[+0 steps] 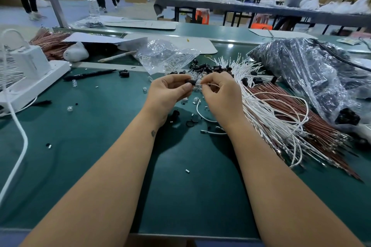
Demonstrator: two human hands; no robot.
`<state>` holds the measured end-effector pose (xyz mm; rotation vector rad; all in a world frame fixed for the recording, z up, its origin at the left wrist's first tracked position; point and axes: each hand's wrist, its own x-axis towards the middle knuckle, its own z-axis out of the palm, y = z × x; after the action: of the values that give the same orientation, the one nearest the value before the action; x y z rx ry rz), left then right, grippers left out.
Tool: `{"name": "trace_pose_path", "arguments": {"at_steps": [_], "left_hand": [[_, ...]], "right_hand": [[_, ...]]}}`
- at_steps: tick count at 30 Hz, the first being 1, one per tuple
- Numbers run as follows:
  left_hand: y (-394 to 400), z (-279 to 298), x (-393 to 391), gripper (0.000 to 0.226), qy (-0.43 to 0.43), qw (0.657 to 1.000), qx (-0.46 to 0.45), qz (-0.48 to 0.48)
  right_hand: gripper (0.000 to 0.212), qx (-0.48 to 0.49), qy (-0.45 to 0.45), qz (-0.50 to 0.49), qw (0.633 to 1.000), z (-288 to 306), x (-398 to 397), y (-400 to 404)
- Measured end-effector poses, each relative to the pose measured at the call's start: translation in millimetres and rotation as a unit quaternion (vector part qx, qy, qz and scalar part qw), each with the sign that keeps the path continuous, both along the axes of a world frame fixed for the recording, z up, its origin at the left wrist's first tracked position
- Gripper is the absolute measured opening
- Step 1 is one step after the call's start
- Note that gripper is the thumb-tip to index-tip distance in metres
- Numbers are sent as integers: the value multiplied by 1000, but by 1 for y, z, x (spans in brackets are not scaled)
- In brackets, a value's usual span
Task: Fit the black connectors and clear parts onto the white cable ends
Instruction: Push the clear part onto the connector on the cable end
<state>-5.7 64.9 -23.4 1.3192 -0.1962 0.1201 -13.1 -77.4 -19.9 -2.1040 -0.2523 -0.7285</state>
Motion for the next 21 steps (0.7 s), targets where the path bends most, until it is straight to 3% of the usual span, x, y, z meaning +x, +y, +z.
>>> {"name": "trace_pose_path", "arguments": {"at_steps": [8, 13, 21], "left_hand": [[-2, 0, -1, 10, -10, 999, 34, 14], [0, -2, 1, 4, -3, 999, 37, 14], [0, -1, 1, 12, -13, 999, 35, 12]], "right_hand": [[9, -45, -46, -36, 997, 1, -3, 0], [10, -41, -39, -9, 998, 0, -3, 0], [4, -67, -33, -2, 997, -1, -3, 3]]}}
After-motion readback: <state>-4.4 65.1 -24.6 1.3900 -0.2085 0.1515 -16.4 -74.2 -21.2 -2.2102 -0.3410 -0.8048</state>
